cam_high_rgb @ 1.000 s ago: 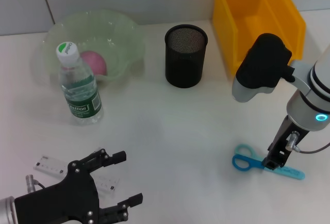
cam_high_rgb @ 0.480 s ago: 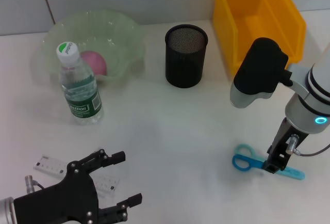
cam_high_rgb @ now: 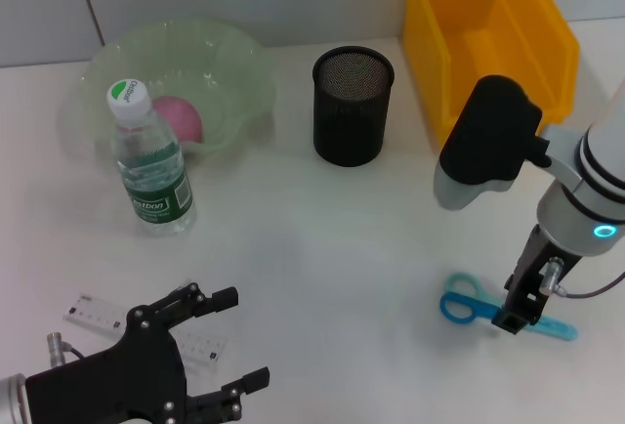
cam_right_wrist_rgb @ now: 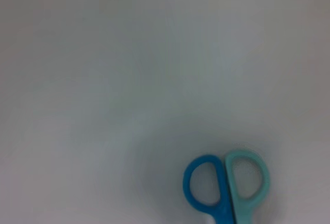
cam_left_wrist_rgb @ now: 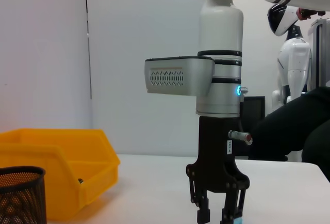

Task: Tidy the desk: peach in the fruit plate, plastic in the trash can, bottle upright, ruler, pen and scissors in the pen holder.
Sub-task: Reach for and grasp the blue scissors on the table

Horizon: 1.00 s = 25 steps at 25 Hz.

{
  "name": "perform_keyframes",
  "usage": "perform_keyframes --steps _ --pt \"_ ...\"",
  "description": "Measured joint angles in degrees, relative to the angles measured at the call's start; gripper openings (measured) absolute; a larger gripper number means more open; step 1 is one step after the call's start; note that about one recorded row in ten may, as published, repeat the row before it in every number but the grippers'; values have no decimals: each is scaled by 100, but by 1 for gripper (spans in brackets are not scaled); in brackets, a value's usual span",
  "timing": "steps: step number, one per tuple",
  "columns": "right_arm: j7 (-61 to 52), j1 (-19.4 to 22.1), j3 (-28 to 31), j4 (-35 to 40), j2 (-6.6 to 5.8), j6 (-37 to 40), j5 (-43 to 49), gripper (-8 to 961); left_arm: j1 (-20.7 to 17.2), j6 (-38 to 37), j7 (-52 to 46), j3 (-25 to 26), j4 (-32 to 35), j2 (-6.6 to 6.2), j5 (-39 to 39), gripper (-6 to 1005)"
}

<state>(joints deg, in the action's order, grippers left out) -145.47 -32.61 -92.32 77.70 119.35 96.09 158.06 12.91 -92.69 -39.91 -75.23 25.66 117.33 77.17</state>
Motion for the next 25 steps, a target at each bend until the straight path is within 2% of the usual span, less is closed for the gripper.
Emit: perform_keyframes --steps 6,25 --pt "1 9 -133 -5 0 -23 23 447 0 -4 -4 0 5 0 0 814" --pt "20 -30 -226 -173 -9 -221 50 436 17 -39 -70 0 17 0 0 813"
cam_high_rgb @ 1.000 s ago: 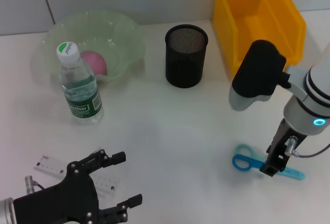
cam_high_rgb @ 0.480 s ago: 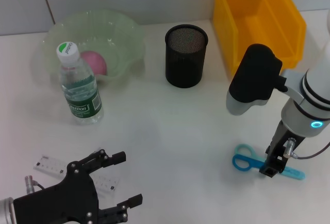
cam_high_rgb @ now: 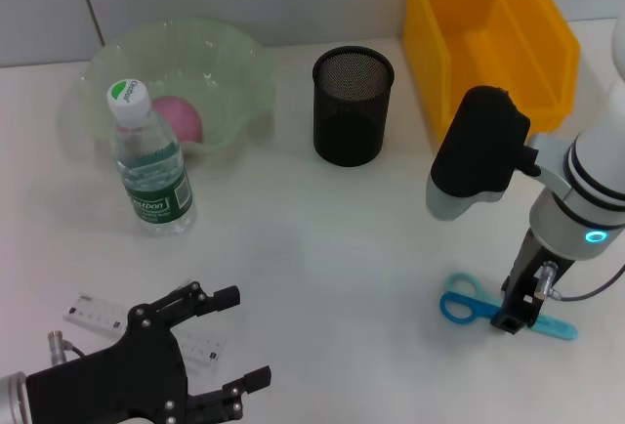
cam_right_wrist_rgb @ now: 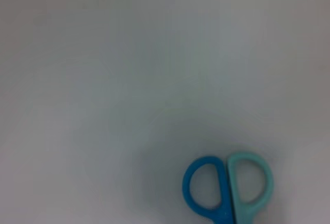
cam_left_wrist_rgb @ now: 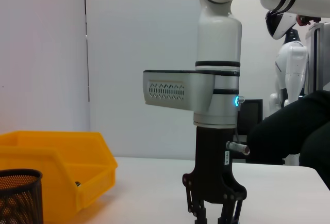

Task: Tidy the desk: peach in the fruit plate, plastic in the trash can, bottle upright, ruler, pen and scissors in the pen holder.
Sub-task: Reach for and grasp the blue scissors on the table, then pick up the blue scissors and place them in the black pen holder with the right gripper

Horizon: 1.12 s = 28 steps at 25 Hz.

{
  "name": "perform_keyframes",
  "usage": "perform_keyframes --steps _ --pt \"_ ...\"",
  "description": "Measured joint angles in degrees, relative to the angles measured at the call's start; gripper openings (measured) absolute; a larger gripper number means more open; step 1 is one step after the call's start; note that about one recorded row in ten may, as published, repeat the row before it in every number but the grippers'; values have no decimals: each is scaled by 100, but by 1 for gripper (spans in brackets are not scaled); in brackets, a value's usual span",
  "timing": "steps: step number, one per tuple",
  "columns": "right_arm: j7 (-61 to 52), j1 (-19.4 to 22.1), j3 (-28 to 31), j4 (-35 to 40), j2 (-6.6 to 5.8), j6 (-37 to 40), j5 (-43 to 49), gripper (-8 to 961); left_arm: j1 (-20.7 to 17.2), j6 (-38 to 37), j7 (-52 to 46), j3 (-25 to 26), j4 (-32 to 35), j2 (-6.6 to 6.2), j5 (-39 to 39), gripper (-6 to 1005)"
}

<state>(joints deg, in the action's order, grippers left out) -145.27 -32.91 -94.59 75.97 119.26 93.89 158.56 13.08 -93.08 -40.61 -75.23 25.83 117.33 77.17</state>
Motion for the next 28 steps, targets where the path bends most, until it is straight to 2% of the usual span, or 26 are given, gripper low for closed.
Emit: perform_keyframes --steps 5,10,17,25,26,28 --pt "-1 -47 -65 -200 0 -10 -9 433 7 -31 0 0 1 0 0 813" --pt "4 -49 -63 -201 0 -22 -29 230 11 -91 0 0 2 -1 0 812" --pt "17 100 129 228 1 -19 -43 224 2 -139 0 8 1 -16 0 810" --pt "202 481 1009 998 17 -233 -376 227 -1 -185 6 9 1 -27 0 808" --pt "360 669 1315 1329 21 -438 -678 227 -1 -185 6 9 1 -27 0 807" --pt "455 775 1462 1479 23 -648 -866 229 -8 -187 33 10 1 -25 0 807"
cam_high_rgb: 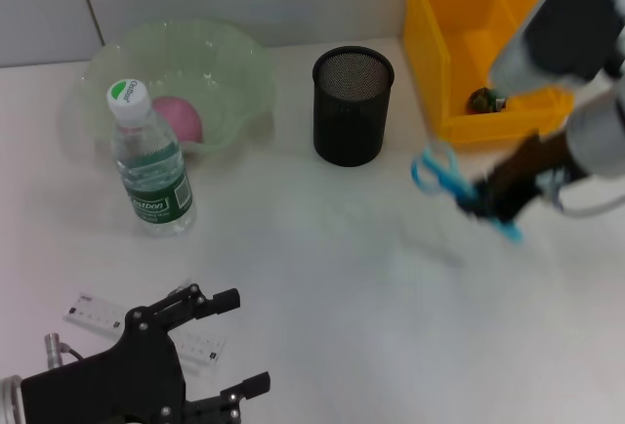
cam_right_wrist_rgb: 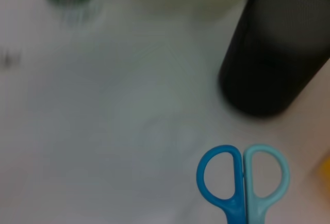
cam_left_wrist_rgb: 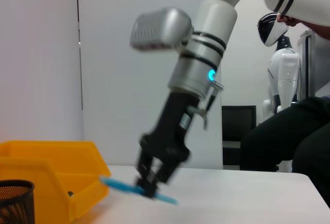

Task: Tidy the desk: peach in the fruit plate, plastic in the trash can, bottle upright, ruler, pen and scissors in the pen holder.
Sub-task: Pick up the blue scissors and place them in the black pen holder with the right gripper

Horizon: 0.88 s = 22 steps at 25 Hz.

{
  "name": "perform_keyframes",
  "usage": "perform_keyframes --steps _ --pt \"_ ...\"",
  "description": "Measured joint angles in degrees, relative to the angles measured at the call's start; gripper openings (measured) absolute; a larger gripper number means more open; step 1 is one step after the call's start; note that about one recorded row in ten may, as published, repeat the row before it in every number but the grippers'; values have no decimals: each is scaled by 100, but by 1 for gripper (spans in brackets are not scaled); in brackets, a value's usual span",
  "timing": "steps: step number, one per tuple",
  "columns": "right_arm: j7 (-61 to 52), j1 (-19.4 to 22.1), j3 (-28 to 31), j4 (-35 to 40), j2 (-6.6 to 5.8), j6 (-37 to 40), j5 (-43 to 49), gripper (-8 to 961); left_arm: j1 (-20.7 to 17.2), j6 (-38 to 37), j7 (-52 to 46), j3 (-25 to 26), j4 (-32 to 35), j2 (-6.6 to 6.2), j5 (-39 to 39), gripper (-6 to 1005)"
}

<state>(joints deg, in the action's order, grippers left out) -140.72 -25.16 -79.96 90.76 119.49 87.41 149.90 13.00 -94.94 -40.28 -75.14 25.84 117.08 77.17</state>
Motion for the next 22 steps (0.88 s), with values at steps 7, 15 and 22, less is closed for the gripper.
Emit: perform_keyframes --steps 7,15,22 --pt "1215 510 211 -70 1 -2413 -1686 234 -9 -13 19 -1 0 16 -1 805" --pt "3539 67 -406 -1815 -10 -4715 -3822 241 6 -15 -3 -1 -27 25 0 802" --pt "5689 -346 -464 -3017 -10 -5195 -6058 246 17 -15 -27 -1 -28 25 0 800"
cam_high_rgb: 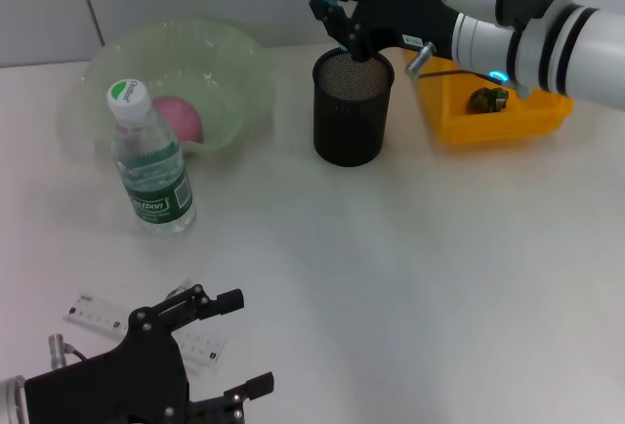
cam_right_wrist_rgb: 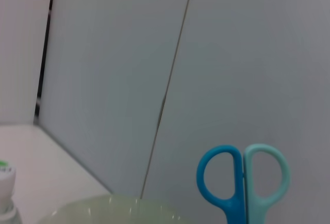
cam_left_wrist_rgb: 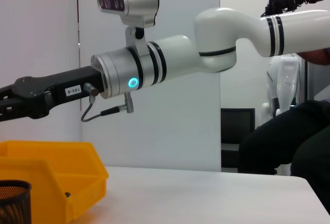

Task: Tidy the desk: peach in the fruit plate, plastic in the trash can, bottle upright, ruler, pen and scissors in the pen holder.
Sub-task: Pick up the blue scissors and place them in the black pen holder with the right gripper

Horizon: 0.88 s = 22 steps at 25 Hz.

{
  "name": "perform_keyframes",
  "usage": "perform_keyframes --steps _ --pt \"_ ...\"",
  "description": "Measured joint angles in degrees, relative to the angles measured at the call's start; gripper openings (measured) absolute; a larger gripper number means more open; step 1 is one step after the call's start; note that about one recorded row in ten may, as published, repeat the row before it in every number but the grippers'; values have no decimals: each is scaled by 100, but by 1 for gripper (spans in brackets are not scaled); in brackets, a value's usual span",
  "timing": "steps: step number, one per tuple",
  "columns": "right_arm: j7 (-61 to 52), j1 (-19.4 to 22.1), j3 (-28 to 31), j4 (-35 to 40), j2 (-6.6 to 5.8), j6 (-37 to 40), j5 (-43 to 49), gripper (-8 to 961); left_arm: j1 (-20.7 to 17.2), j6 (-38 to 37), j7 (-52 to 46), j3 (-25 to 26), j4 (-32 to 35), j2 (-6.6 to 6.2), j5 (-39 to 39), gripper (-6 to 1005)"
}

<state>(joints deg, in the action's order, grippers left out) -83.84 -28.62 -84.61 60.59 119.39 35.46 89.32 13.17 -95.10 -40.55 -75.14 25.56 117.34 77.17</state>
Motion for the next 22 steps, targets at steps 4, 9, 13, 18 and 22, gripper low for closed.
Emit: perform_keyframes --steps 4,9,13,18,22 --pt "1251 -160 34 -743 -1 22 -1289 249 2 1 -3 0 -17 -1 0 799" --pt "1548 -198 48 -1074 -8 26 -1667 253 2 1 -5 0 -17 -11 0 798" --pt "1557 -167 53 -1144 -8 12 -1678 257 2 1 -6 0 -16 -17 0 796" --pt "1620 -204 177 -1568 5 52 -1775 260 1 1 -6 0 -16 -18 0 795" --pt "1637 -195 143 -1651 4 61 -1788 264 2 1 -6 0 -15 -18 0 794"
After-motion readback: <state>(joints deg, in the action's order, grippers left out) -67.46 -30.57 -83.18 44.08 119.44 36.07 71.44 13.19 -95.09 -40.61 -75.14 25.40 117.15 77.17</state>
